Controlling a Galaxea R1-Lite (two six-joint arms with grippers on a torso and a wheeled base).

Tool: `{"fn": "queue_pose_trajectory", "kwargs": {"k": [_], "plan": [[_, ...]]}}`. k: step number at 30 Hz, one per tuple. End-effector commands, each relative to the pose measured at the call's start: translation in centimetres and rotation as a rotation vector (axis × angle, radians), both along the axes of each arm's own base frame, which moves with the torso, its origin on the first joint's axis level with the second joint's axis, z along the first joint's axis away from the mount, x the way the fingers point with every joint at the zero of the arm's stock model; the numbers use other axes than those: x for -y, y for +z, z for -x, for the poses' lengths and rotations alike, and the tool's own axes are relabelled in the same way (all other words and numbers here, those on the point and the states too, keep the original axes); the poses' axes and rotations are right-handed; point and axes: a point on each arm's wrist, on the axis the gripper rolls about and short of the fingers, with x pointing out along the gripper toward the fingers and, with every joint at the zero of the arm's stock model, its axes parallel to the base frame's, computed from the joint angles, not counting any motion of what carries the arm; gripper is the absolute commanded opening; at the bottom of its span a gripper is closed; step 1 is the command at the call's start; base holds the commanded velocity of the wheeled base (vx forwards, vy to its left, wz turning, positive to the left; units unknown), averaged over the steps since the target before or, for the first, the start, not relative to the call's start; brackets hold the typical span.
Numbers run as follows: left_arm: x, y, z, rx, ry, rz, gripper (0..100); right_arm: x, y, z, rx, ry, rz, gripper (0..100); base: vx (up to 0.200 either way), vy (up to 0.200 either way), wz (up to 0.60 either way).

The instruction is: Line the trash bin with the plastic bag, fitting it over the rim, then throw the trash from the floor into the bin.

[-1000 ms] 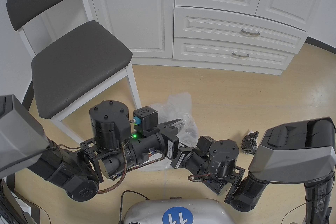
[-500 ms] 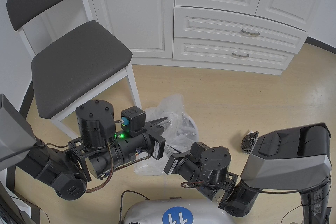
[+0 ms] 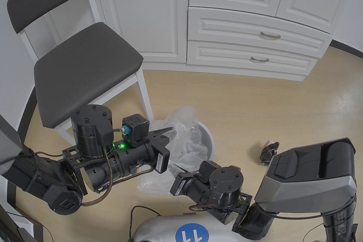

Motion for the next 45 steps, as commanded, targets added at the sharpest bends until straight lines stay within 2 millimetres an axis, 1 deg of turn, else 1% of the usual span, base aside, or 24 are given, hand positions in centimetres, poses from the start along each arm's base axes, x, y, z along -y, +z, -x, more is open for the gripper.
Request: {"fn": "queue_pose_trajectory", "kwargs": {"k": [1, 3, 4, 5, 6, 7, 9, 11, 12, 13, 14, 15, 16, 17, 19, 20, 21, 23, 26, 30, 33, 39, 44, 45], "plan": [[-0.1, 0.3, 0.0, 0.009, 0.002, 0.009, 0, 0.1, -0.1, -0.3, 0.005, -0.008, -0.009, 0, 0.0, 0.0, 0.0], [0.2, -0.5, -0.3, -0.012, -0.001, -0.007, 0, 0.6, -0.8, -1.6, -0.019, -0.043, -0.036, 0, 0.0, 0.0, 0.0], [0.3, -0.7, -0.4, -0.018, -0.004, -0.012, 0, 0.7, -0.9, -1.9, -0.025, -0.049, -0.041, 0, 0.0, 0.0, 0.0], [0.7, -1.5, -0.6, -0.035, -0.011, -0.025, 0, 1.0, -1.3, -2.7, -0.04, -0.066, -0.06, 0, 0.0, 0.0, 0.0], [1.0, -2.1, -0.8, -0.048, -0.014, -0.036, 0, 1.2, -1.7, -3.1, -0.05, -0.079, -0.061, 0, 0.0, 0.0, 0.0], [1.0, -2.1, -0.8, -0.048, -0.014, -0.036, 0, 1.2, -1.7, -3.1, -0.05, -0.079, -0.061, 0, 0.0, 0.0, 0.0], [2.5, -4.1, -1.8, -0.09, -0.027, -0.056, 0, 1.6, -3.2, -4.9, -0.053, -0.127, -0.056, 0, 0.0, 0.0, 0.0], [3.6, -5.3, -2.2, -0.112, -0.039, -0.048, 0, 2.1, -3.4, -5.5, -0.052, -0.145, -0.055, 0, 0.0, 0.0, 0.0], [3.8, -5.4, -2.3, -0.114, -0.041, -0.046, 0, 2.1, -3.4, -5.5, -0.051, -0.145, -0.054, 0, 0.0, 0.0, 0.0], [5.7, -6.4, -2.0, -0.149, -0.064, -0.002, 0, 2.5, -3.2, -5.9, -0.049, -0.156, -0.057, 0, 0.0, 0.0, 0.0], [5.7, -6.4, -2.0, -0.149, -0.064, -0.002, 0, 2.5, -3.2, -5.9, -0.049, -0.156, -0.057, 0, 0.0, 0.0, 0.0], [8.1, -7.0, -1.8, -0.174, -0.077, 0.099, 0, 3.2, -3.2, -6.4, -0.043, -0.177, -0.05, 0, 0.0, 0.0, 0.0], [8.8, -7.2, -1.9, -0.177, -0.062, 0.144, 0, 3.7, -3.1, -6.9, -0.041, -0.193, -0.05, 0, 0.0, 0.0, 0.0], [8.8, -7.2, -1.9, -0.177, -0.062, 0.144, 0, 3.7, -3.1, -6.9, -0.041, -0.193, -0.05, 0, 0.0, 0.0, 0.0], [10.1, -7.8, -3.0, -0.16, -0.009, 0.219, 0, 5.4, -2.5, -8.2, -0.029, -0.24, -0.059, 0, 0.0, 0.0, 0.0], [10.4, -7.9, -3.5, -0.152, 0.006, 0.232, 0, 5.9, -2.3, -8.7, -0.026, -0.249, -0.063, 0, 0.0, 0.0, 0.0], [10.4, -7.9, -3.6, -0.149, 0.009, 0.236, 0, 6.1, -2.3, -8.8, -0.026, -0.252, -0.063, 0, 0.0, 0.0, 0.0], [10.6, -7.5, -4.4, -0.149, 0.034, 0.283, 0, 7.3, -2.1, -9.6, -0.018, -0.259, -0.058, 0, 0.0, 0.0, 0.0], [10.7, -6.9, -5.0, -0.177, 0.05, 0.343, 0, 8.7, -1.9, -10.5, 0.0, -0.281, -0.035, 0, 0.0, 0.0, 0.0], [10.4, -6.9, -6.3, -0.19, 0.072, 0.386, 0, 10.3, -1.3, -10.9, 0.001, -0.262, -0.031, 0, 0.0, 0.0, 0.0], [10.0, -7.2, -7.3, -0.186, 0.092, 0.397, 0, 10.6, -1.3, -11.1, 0.001, -0.261, -0.032, 0, 0.0, 0.0, 0.0], [8.8, -8.0, -9.8, -0.194, 0.142, 0.443, 0, 10.5, -1.6, -11.2, -0.003, -0.261, -0.031, 0, 0.0, 0.0, 0.0], [8.7, -8.5, -10.2, -0.248, 0.121, 0.48, 0, 10.5, -1.6, -11.3, -0.002, -0.266, -0.037, 0, 0.0, 0.0, 0.0], [8.8, -8.8, -10.3, -0.264, 0.121, 0.492, 0, 10.6, -1.3, -11.4, 0.003, -0.268, -0.045, 0, 0.0, 0.0, 0.0]]}}
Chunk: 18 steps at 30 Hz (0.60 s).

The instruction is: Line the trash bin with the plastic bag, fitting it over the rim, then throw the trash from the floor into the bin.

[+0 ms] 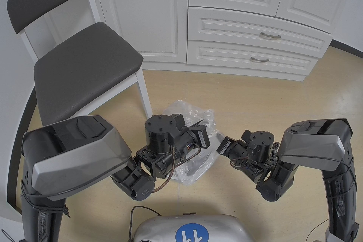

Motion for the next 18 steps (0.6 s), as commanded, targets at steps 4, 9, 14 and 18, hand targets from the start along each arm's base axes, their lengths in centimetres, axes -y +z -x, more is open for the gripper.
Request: {"fn": "queue_pose_trajectory", "kwargs": {"k": [4, 9, 14, 18], "plan": [[0.1, -1.9, -0.8, -0.05, 0.007, 0.015, 0, 0.6, 1.1, -0.5, 0.038, -0.019, -0.026, 0, 0.0, 0.0, 0.0], [0.6, -4.1, -1.4, -0.072, 0.008, -0.002, 0, 1.0, 1.9, -1.4, 0.072, -0.047, -0.047, 0, 0.0, 0.0, 0.0], [0.8, -6.1, -2.4, -0.067, 0.022, 0.005, 0, 1.6, 2.6, -1.9, 0.096, -0.066, -0.058, 0, 0.0, 0.0, 0.0], [1.1, -6.8, -4.0, -0.039, 0.059, 0.027, 0, 1.8, 3.4, -2.0, 0.115, -0.071, -0.068, 0, 0.0, 0.0, 0.0]]}}
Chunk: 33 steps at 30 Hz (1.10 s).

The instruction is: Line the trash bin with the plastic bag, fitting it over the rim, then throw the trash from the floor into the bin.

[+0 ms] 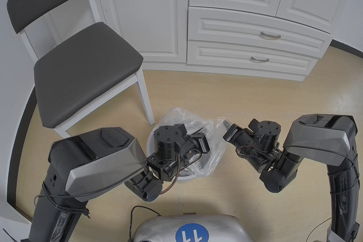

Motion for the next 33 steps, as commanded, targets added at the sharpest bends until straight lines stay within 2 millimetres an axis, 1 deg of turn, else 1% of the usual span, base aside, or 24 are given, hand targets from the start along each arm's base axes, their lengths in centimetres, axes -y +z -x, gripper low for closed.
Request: {"fn": "queue_pose_trajectory", "kwargs": {"k": [1, 6, 7, 9, 10, 11, 13, 15, 16, 18, 21, 23, 26, 29, 33], "plan": [[0.2, -2.3, -1.9, 0.008, 0.053, 0.007, 0, 0.3, 1.5, -0.2, 0.049, -0.01, -0.024, 0, 0.0, 0.0, 0.0], [-0.1, -3.3, -2.4, -0.006, 0.068, -0.001, 0, 0.0, 2.0, 0.1, 0.06, -0.002, -0.028, 0, 0.0, 0.0, 0.0], [-0.2, -4.0, -2.6, -0.016, 0.071, -0.011, 0, -0.2, 2.4, 0.2, 0.068, 0.003, -0.033, 0, 0.0, 0.0, 0.0], [-0.3, -4.7, -2.9, -0.022, 0.078, -0.023, 0, -0.4, 2.8, 0.4, 0.079, -0.002, -0.038, 0, 0.0, 0.0, 0.0], [-0.3, -4.7, -2.9, -0.022, 0.078, -0.023, 0, -0.4, 2.8, 0.4, 0.079, -0.002, -0.038, 0, 0.0, 0.0, 0.0], [-0.6, -5.4, -3.5, -0.024, 0.092, -0.029, 0, -0.9, 3.4, 0.7, 0.091, -0.011, -0.044, 0, 0.0, 0.0, 0.0], [-0.8, -6.1, -3.9, -0.044, 0.098, -0.045, 0, -1.6, 3.7, 1.3, 0.093, -0.004, -0.047, 0, 0.0, 0.0, 0.0], [-0.8, -6.3, -4.1, -0.065, 0.104, -0.061, 0, -2.5, 3.7, 1.9, 0.092, 0.013, -0.049, 0, 0.0, 0.0, 0.0], [-0.8, -6.3, -4.1, -0.065, 0.104, -0.061, 0, -2.5, 3.7, 1.9, 0.092, 0.013, -0.049, 0, 0.0, 0.0, 0.0], [-1.0, -6.4, -4.4, -0.072, 0.11, -0.066, 0, -3.5, 3.3, 2.6, 0.078, 0.033, -0.041, 0, 0.0, 0.0, 0.0], [-1.0, -6.7, -4.4, -0.081, 0.111, -0.077, 0, -4.3, 2.7, 3.1, 0.064, 0.052, -0.035, 0, 0.0, 0.0, 0.0], [-1.0, -6.7, -4.4, -0.083, 0.111, -0.081, 0, -4.7, 1.9, 3.2, 0.047, 0.059, -0.026, 0, 0.0, 0.0, 0.0], [-1.4, -6.5, -4.5, -0.082, 0.118, -0.082, 0, -4.9, 0.9, 3.1, 0.027, 0.061, -0.014, 0, 0.0, 0.0, 0.0], [-2.0, -6.3, -4.7, -0.081, 0.127, -0.083, 0, -5.0, 0.5, 3.1, 0.022, 0.059, -0.012, 0, 0.0, 0.0, 0.0], [-2.2, -7.1, -4.6, -0.1, 0.12, -0.107, 0, -5.0, 0.3, 3.1, 0.016, 0.063, -0.01, 0, 0.0, 0.0, 0.0]]}}
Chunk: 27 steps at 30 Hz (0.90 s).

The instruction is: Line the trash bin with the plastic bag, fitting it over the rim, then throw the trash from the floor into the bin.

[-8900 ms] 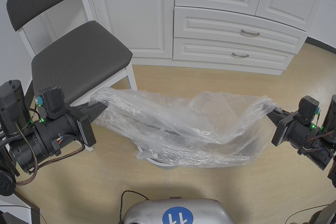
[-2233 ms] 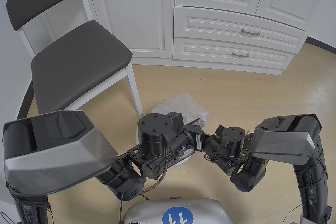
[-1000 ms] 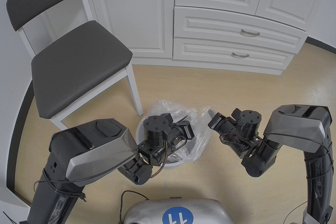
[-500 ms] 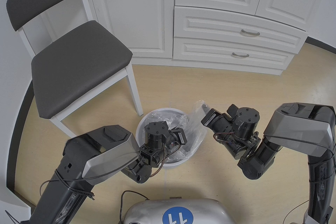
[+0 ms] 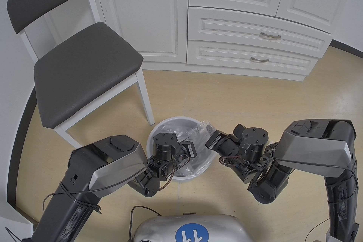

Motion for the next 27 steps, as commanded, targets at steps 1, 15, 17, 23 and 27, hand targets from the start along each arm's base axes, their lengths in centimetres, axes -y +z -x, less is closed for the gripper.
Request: {"fn": "queue_pose_trajectory", "kwargs": {"k": [1, 15, 17, 23, 27], "plan": [[-0.3, -0.4, 0.0, -0.012, 0.001, -0.02, 0, -0.1, -0.5, 0.1, -0.001, 0.004, 0.001, 0, 0.0, 0.0, 0.0], [-0.5, -0.8, 0.0, -0.141, 0.006, -0.154, 0, -1.4, -2.7, 0.8, -0.043, 0.04, 0.029, 0, 0.0, 0.0, 0.0], [-0.6, -0.1, -0.1, -0.126, 0.009, -0.144, 0, -1.4, -2.3, 0.8, -0.035, 0.038, 0.024, 0, 0.0, 0.0, 0.0], [-2.0, 4.0, -0.1, -0.08, 0.033, -0.116, 0, -0.9, -1.2, 0.6, -0.01, 0.02, 0.016, 0, 0.0, 0.0, 0.0], [-4.0, 6.9, 0.3, -0.023, 0.035, -0.143, 0, 0.1, -1.0, -0.1, 0.016, -0.014, 0.069, 0, 0.0, 0.0, 0.0]]}}
